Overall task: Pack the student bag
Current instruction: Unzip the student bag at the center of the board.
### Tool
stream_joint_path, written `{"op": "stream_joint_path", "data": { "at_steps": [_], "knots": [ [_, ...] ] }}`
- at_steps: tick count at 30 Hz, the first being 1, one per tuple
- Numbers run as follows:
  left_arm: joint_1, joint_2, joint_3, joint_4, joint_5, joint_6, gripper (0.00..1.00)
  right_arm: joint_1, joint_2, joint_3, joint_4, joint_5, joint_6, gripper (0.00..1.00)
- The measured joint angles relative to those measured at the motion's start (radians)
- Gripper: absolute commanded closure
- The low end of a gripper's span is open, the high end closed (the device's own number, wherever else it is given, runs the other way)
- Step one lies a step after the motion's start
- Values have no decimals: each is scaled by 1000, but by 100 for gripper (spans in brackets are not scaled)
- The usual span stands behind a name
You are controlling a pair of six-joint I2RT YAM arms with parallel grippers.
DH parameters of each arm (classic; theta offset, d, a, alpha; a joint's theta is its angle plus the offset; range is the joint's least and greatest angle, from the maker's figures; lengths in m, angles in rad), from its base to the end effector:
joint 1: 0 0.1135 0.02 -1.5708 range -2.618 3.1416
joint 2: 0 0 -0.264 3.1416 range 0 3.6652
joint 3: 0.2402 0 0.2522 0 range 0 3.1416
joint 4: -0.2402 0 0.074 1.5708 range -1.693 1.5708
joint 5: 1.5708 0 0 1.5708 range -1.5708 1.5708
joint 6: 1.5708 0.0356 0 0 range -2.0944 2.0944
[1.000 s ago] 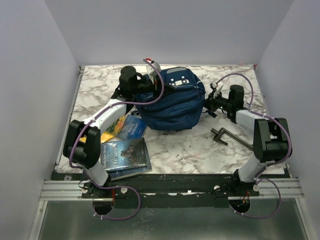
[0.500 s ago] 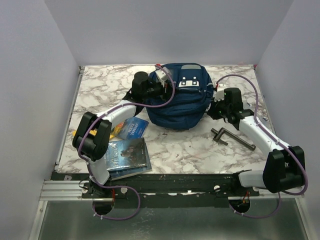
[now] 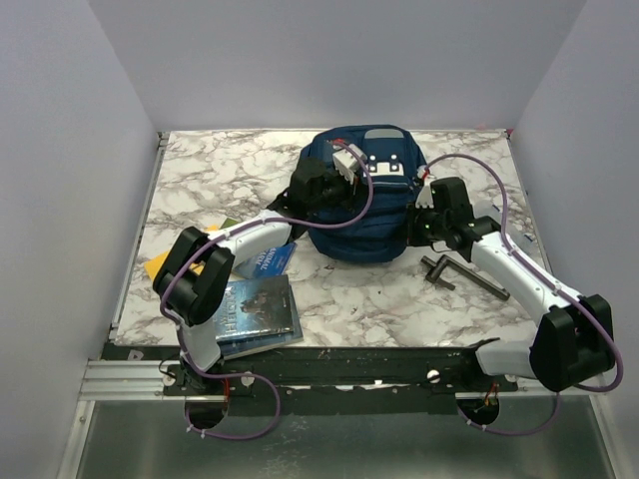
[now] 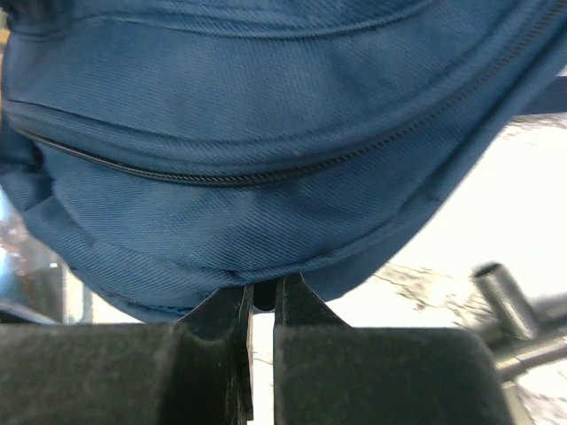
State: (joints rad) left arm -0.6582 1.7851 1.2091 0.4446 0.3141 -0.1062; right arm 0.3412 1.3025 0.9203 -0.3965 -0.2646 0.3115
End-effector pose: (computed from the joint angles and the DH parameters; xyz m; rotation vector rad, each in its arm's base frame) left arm 0.3265 -0.2663 0.2742 0.7108 1.6181 -0.8295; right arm 0.2577 0.1014 0.2563 -0.1691 2.3977 0.6242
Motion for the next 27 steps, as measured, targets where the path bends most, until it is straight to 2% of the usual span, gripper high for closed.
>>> {"op": "stream_joint_path", "data": {
  "at_steps": [7, 10, 15, 20, 24, 27],
  "knots": [
    [-65, -66, -8, -120, -275, -14, 100, 2, -48, -37, 35, -125, 67, 99],
    [-78, -71, -7, -144, -357, -35, 100, 7, -98, -28, -39, -84, 71, 99],
    [-111, -47, 63, -253, -480, -80, 100, 23, -73, 8, -144, -28, 83, 99],
    [-165, 26, 206, -385, -596, -106, 100, 129, -105, 8, -121, 17, 164, 99],
    [-185, 54, 258, -459, -612, -130, 100, 185, -102, -13, -67, 10, 220, 99],
    [-185, 55, 266, -500, -571, -135, 52, 190, -104, -40, -60, 19, 238, 100]
  ]
}}
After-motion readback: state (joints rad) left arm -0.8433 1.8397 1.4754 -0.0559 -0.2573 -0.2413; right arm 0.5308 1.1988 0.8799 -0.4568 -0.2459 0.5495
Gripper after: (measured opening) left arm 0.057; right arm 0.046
